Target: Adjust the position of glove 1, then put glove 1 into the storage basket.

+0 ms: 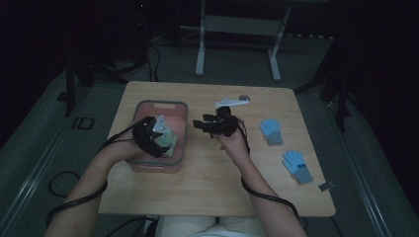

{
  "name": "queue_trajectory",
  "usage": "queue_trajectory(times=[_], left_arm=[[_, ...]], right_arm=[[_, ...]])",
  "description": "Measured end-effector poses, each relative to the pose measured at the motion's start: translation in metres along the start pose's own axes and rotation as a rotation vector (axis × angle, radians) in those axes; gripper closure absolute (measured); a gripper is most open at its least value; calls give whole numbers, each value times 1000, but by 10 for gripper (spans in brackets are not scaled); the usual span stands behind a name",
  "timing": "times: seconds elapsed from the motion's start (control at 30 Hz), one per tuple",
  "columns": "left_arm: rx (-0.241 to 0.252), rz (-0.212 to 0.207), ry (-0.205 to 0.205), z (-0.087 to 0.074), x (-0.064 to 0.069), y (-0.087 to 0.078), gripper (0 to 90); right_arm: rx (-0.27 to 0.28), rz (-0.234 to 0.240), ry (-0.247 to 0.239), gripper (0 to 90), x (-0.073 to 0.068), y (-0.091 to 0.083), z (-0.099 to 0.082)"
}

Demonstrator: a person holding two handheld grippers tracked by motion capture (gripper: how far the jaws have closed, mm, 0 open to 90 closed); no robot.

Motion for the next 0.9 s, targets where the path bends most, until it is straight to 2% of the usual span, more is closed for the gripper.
queue_trajectory(times=[0.1, 0.2, 0.27, 0.33, 0.4, 0.5, 0.63, 0.77, 0.83, 0.9], left_arm=[[56, 1, -30, 9, 4, -10, 128], [91, -2, -51, 17, 10, -15, 104], [114, -24, -64, 22, 17, -16, 84], [127, -7, -60, 25, 21, -15, 73], [153, -26, -81, 29, 26, -15, 72], [204, -26, -96, 37, 34, -15, 72], [282, -40, -101, 46, 47, -15, 85], [317, -29, -110, 54, 59, -13, 85], [324, -28, -109, 58, 65, -12, 85], [341, -32, -114, 62, 72, -11, 85]], right_arm=[[4, -2, -16, 379, -1, -7, -3], [-10, 16, -27, 299, -4, -12, -7], [-21, 36, -41, 271, -6, -15, -11], [-28, 53, -44, 268, -7, -19, -14], [-25, 55, -46, 250, -8, -22, -16], [-24, 60, -65, 206, -8, -26, -20], [-16, 40, -99, 194, -6, -33, -28], [-1, 17, -151, 199, 0, -41, -38], [-7, 7, -138, 201, 4, -46, -44], [-47, -5, -96, 180, 8, -52, -50]])
Point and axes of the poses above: each handheld gripper's, and its own axes: y roughly forward along the jaws, z roughly out of its top, x roughly to its right, the point moved 7 cm from there along y, roughly forward along the jaws, and after that the axes turned 4 degrees about -x, right-handed, at the moved point
